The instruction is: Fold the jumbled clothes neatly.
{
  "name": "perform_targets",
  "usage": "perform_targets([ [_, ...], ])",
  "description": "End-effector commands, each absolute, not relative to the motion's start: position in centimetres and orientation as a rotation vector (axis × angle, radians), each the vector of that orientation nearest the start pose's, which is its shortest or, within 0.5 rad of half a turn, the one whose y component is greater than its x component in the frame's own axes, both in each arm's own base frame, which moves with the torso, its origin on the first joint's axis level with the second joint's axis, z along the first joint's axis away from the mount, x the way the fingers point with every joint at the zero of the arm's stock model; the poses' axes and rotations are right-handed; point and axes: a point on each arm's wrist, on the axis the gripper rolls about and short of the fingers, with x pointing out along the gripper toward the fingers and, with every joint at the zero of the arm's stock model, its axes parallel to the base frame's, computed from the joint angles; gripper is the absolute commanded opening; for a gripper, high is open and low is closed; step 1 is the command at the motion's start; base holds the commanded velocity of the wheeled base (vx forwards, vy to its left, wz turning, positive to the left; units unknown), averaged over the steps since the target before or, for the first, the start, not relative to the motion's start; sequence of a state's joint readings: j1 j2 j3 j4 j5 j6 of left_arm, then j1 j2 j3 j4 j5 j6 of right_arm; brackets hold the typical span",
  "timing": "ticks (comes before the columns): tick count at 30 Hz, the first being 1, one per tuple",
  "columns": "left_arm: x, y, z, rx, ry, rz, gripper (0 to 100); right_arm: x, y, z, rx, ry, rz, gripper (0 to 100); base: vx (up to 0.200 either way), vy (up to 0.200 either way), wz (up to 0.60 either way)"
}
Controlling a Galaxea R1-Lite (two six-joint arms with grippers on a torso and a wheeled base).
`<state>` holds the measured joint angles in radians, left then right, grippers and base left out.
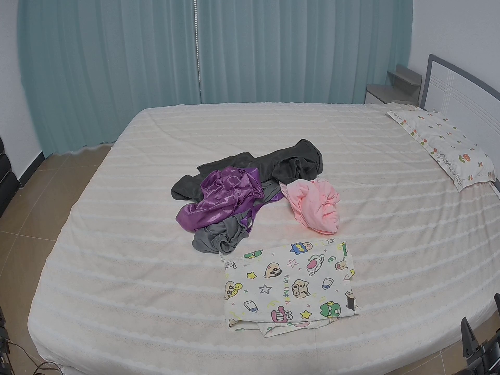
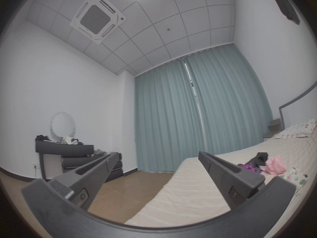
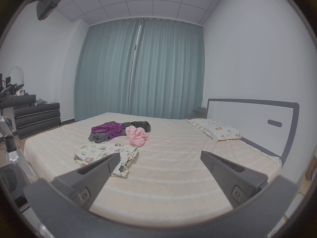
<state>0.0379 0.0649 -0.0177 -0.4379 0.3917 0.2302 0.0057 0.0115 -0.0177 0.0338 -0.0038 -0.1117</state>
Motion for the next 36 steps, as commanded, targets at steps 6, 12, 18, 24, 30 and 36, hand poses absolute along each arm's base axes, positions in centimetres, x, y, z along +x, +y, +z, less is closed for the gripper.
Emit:
perform_targets([
  [6, -2.5, 0.3, 9.4, 0.109, -0.168, 0.159, 100, -2.4, 0.2, 7.6, -0.148, 0.008, 0.082, 100, 0.0, 0.0, 0.0],
  [12, -2.3, -0.1, 8.1, 0.076, -0.053, -0.027, 100, -2.4, 0.2, 7.6, -0.154, 0.009, 0.081, 100, 0.0, 0.0, 0.0],
  [18, -2.3, -0.2, 8.1, 0.042, -0.052, -0.073, 100, -2.4, 0.2, 7.6, -0.141, 0.01, 0.081, 100, 0.0, 0.0, 0.0],
  [24, -2.3, -0.2, 8.1, -0.019, -0.05, -0.099, 100, -2.4, 0.1, 7.6, -0.079, 0.016, 0.07, 100, 0.0, 0.0, 0.0],
  [30, -2.3, -0.2, 8.1, -0.018, -0.048, -0.079, 100, -2.4, -0.2, 7.7, -0.083, 0.018, -0.09, 100, 0.0, 0.0, 0.0],
  [36, -2.3, 0.0, 8.1, -0.023, -0.049, 0.01, 100, -2.3, -0.4, 7.2, -0.098, 0.043, -0.168, 100, 0.0, 0.0, 0.0],
])
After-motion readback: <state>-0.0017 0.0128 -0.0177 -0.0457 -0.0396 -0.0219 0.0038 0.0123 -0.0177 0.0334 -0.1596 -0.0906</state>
